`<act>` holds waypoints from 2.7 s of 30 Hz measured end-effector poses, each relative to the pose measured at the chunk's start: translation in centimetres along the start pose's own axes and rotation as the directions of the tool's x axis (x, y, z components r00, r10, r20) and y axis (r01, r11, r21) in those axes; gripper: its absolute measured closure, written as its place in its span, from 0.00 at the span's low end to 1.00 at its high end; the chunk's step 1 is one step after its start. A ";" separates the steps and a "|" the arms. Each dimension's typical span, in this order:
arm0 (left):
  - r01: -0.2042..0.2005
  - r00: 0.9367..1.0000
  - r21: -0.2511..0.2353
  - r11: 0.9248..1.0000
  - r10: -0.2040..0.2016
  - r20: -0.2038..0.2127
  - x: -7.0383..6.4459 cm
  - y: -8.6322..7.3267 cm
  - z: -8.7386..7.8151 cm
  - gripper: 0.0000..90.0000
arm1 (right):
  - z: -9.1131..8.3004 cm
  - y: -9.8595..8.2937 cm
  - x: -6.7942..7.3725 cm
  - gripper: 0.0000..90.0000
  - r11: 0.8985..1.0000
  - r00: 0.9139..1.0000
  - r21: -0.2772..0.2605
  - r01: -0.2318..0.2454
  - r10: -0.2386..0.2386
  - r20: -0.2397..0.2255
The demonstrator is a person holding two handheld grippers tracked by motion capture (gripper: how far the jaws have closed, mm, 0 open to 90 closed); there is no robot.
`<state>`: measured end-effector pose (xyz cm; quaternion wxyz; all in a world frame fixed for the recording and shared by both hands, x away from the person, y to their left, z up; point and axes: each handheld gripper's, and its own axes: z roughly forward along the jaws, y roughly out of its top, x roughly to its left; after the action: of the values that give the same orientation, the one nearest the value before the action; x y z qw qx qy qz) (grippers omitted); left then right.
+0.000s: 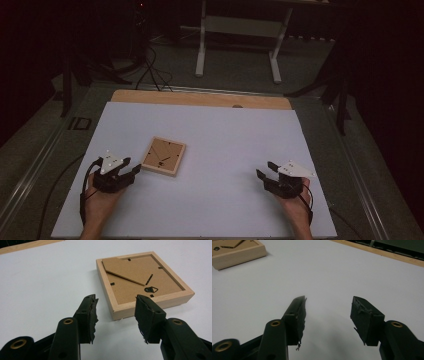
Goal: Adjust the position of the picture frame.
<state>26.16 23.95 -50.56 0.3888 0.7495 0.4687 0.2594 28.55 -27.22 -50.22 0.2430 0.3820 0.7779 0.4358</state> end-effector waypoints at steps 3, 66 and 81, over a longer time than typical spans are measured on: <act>-0.004 1.000 -0.003 1.000 0.004 -0.003 -0.1 0.0 -0.1 0.58 | -0.1 0.0 0.0 0.51 1.000 1.000 -0.001 0.002 -0.002 -0.001; 0.006 0.999 0.001 1.000 -0.006 -0.033 1.0 1.1 2.5 0.99 | -0.2 0.1 0.2 0.50 1.000 1.000 -0.011 0.014 -0.013 0.010; -0.031 0.998 0.063 0.998 0.034 -0.050 0.9 0.8 4.1 0.99 | -0.2 0.1 0.1 0.47 1.000 1.000 -0.013 0.015 -0.015 0.010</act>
<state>30.03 23.18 -52.21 0.3489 0.7619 0.4740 0.2703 28.34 -27.18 -50.04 0.2524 0.3767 0.7767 0.4371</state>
